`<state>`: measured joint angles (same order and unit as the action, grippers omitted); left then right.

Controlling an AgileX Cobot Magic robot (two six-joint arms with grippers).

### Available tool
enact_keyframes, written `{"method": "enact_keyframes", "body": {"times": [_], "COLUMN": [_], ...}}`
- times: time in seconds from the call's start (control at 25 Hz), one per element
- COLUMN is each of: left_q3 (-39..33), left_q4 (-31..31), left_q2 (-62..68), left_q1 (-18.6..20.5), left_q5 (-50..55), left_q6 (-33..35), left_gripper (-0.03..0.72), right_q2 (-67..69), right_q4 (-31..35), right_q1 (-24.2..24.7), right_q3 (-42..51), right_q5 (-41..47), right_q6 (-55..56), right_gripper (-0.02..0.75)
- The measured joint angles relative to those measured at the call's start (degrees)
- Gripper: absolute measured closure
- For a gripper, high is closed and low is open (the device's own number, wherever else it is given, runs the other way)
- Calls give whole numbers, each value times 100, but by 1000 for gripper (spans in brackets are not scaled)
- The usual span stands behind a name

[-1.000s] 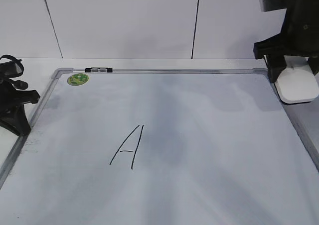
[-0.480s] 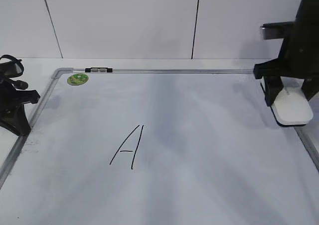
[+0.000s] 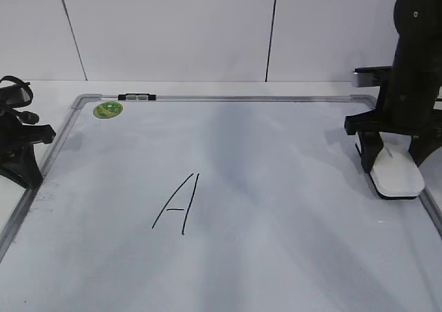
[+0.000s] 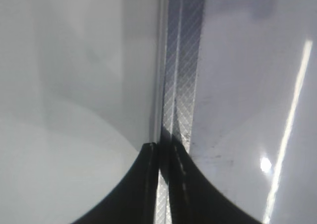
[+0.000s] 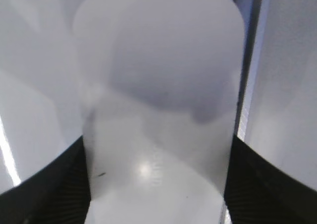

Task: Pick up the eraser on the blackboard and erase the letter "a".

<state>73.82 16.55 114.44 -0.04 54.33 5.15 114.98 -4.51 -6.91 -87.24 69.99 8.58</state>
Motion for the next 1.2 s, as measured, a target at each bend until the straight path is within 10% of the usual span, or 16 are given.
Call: {"method": "enact_keyframes", "body": {"times": [1.2], "left_q3": [0], "left_q4": [0], "left_q2": [0], "left_q1": [0], "left_q5": [0], "left_q6": [2], "left_gripper": [661], "right_q2": [38], "right_q4": [235], "right_q1": [193], "right_q3": [0], "right_q5": [-21], "right_q6": [-174], "right_gripper": [173]}}
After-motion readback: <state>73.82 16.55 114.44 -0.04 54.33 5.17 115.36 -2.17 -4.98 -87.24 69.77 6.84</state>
